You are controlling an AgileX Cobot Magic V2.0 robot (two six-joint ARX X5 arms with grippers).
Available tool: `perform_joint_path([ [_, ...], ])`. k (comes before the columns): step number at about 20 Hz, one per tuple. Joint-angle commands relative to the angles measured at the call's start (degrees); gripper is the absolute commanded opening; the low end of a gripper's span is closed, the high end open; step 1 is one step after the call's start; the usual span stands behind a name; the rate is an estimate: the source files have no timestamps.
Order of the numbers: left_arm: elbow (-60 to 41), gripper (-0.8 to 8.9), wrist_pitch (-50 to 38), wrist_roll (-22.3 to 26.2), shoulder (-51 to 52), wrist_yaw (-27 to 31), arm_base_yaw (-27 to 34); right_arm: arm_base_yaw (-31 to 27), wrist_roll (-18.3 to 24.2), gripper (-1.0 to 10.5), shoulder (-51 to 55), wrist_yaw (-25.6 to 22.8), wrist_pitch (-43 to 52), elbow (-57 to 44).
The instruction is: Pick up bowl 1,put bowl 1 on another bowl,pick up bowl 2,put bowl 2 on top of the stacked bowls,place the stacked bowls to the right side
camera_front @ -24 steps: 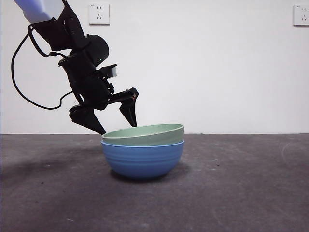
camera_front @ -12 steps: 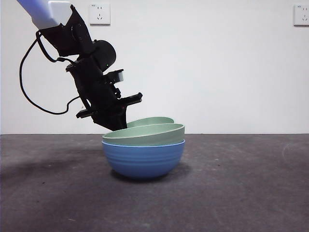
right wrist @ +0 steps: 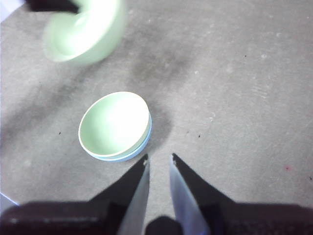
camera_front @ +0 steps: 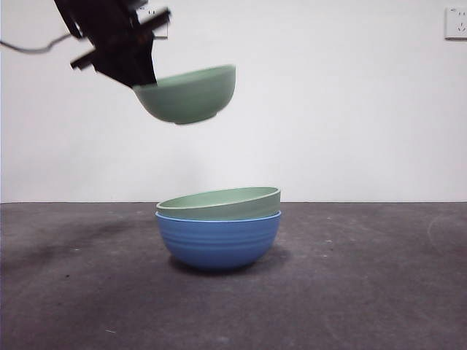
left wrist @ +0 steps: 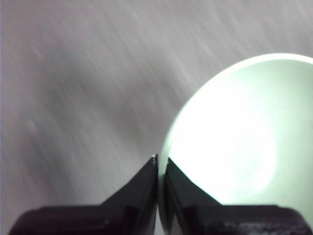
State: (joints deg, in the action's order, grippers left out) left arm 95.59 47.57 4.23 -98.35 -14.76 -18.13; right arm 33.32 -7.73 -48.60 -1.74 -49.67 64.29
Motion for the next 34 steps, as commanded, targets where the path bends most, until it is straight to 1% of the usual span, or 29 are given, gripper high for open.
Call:
perform_joint_path([
  [1,-0.3,-0.08,6.2,5.4,-0.1,-0.5,-2.1,0.0,-0.3,0.7,-0.1,-0.2,0.3,0.1],
  [2,-0.5,-0.08,7.9,5.8,-0.2,-0.6,-3.2,0.0,-0.3,0.7,-0.1,-0.2,0.3,0.1],
  [6,-3.4,-0.08,6.6,6.0,-0.3,0.2,-7.1,0.0,-0.3,0.7,-0.1,-0.2,0.3,0.1],
  [8,-5.6,-0.08,4.1,6.0,-0.3,2.8,-8.5,0.0,-0.3,0.7,-0.1,-0.2,0.3,0.1],
  [17,-15.9,-0.08,-7.0,5.7,-3.0,2.7,-9.4,0.0,-0.4,0.7,-0.2,-0.2,0.3,0.1],
  [19,-16.9,-0.09,-9.6,4.4,-3.1,2.8,-9.7,0.0,-0.4,0.7,-0.2,-0.1,0.3,0.1],
  [21,-17.0,-0.09,-10.2,4.4,-3.2,2.8,-9.8,0.0,-0.4,0.7,-0.2,-0.1,0.3,0.1],
  [23,-17.0,0.33,-10.2,4.4,-3.2,2.7,-10.1,0.0,-0.4,0.7,-0.2,-0.1,0.3,0.1],
  [24,-17.0,0.86,-9.9,4.4,-3.2,2.7,-10.1,0.0,-0.4,0.7,-0.2,-0.1,0.3,0.1],
  [25,-17.0,1.00,-9.6,4.4,-3.2,2.7,-10.1,0.0,-0.4,0.7,-0.2,-0.1,0.3,0.1],
  [30,-17.0,1.06,-9.4,4.4,-3.2,2.8,-10.4,0.0,-0.4,0.7,-0.2,-0.1,0.3,0.1],
  [31,-17.0,1.56,-9.4,4.4,-3.1,2.8,-10.4,0.0,-0.4,0.7,-0.2,0.0,0.3,0.1],
  [32,-17.0,2.54,-9.3,4.4,-3.0,2.8,-10.3,0.0,-0.4,0.8,-0.2,0.2,0.3,0.1],
  [33,-16.8,3.33,-8.8,4.4,-2.7,2.8,-10.1,0.0,-0.6,1.3,-0.3,0.3,0.3,0.1],
  [34,-16.7,3.62,-8.5,4.3,-2.3,2.8,-9.7,0.0,-1.1,2.1,-0.7,0.3,0.3,0.1],
])
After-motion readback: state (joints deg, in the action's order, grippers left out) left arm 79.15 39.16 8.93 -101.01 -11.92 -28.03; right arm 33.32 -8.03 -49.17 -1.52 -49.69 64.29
